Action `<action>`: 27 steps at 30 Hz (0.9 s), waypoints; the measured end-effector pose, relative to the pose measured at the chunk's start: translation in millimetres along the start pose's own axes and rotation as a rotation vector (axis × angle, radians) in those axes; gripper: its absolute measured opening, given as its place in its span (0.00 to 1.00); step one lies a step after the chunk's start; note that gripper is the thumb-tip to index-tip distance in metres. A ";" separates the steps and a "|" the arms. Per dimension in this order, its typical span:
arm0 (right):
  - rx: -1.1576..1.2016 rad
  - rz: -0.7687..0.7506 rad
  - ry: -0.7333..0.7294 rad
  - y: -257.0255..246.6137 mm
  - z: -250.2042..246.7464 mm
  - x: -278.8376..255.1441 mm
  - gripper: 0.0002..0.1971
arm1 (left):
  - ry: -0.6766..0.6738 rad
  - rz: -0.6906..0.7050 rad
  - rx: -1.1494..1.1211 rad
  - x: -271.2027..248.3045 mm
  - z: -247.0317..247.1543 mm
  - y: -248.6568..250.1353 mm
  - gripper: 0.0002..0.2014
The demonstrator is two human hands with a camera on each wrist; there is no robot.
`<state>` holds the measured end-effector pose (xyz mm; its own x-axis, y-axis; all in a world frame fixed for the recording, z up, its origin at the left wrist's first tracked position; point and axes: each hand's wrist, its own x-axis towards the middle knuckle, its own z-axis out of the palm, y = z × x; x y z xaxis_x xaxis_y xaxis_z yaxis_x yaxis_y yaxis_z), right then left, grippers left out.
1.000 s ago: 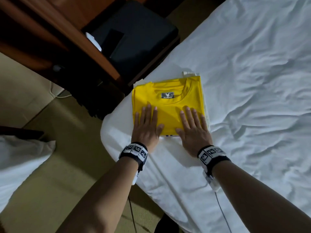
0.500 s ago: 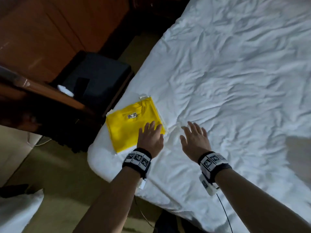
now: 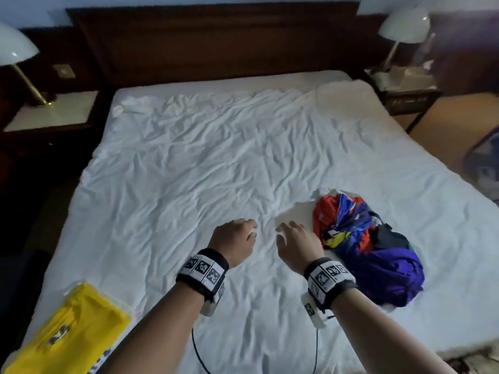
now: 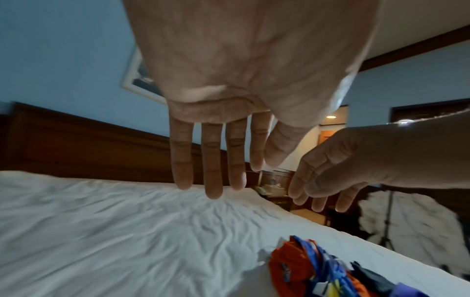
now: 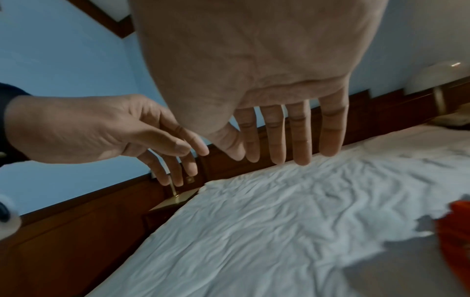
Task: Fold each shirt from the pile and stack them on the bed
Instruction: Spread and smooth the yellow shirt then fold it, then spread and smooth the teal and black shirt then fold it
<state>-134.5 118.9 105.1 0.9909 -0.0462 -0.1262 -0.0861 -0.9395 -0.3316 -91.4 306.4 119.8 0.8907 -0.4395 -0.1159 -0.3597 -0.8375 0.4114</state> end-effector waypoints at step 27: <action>0.413 0.540 0.013 478.0 40.4 95.7 0.05 | -0.551 0.107 0.012 305.9 251.0 305.6 0.21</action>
<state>-85.0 -320.9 -103.3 0.7990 -0.4790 -0.3636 -0.5987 -0.5768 -0.5557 1.4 -165.5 -16.9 0.5732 -0.6240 -0.5310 -0.4461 -0.7813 0.4365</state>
